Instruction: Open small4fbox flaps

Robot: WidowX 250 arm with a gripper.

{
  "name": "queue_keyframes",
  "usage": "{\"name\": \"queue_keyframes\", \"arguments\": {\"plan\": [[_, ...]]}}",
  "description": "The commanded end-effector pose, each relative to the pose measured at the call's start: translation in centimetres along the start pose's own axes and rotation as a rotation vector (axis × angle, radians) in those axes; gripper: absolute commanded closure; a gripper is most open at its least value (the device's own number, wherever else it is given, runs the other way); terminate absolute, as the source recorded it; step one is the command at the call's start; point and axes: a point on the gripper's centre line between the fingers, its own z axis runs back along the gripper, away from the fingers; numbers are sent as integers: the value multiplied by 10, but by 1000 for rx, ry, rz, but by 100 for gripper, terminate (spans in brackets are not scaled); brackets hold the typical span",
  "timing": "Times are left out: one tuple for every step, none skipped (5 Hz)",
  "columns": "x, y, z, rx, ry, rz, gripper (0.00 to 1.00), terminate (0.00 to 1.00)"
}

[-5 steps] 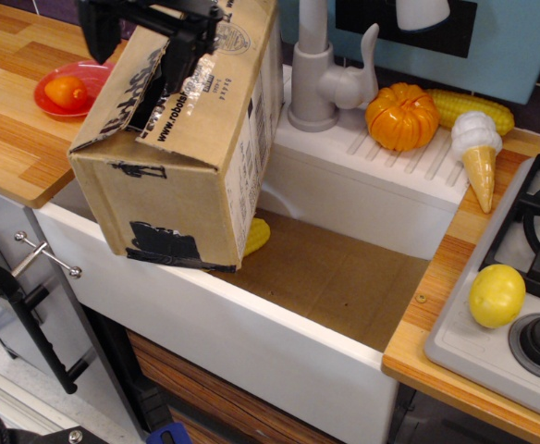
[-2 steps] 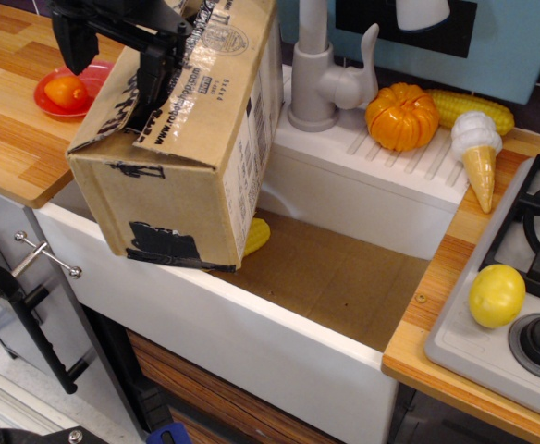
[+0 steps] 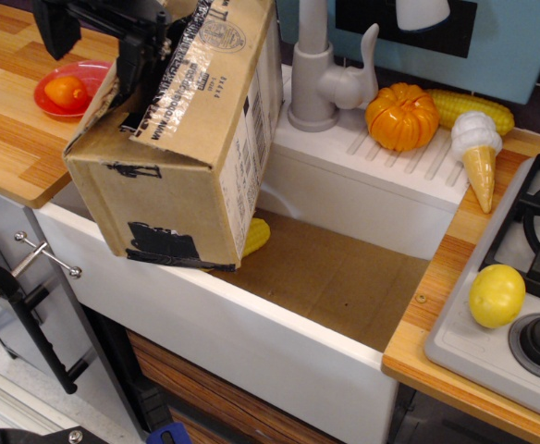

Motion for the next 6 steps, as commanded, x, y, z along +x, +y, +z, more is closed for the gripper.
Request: {"name": "queue_keyframes", "arguments": {"plan": [[-1,36,17,34,-21,-34,0,0],[-5,53,10,-1,-18,-53,0,0],[-12,66,6,9,-38,-36,0,0],[-16,71,-3,-1,-62,-44,0,0],[-21,67,-11,-7,-83,-35,0,0],[-22,65,-22,-24,-102,-37,0,0]]}}
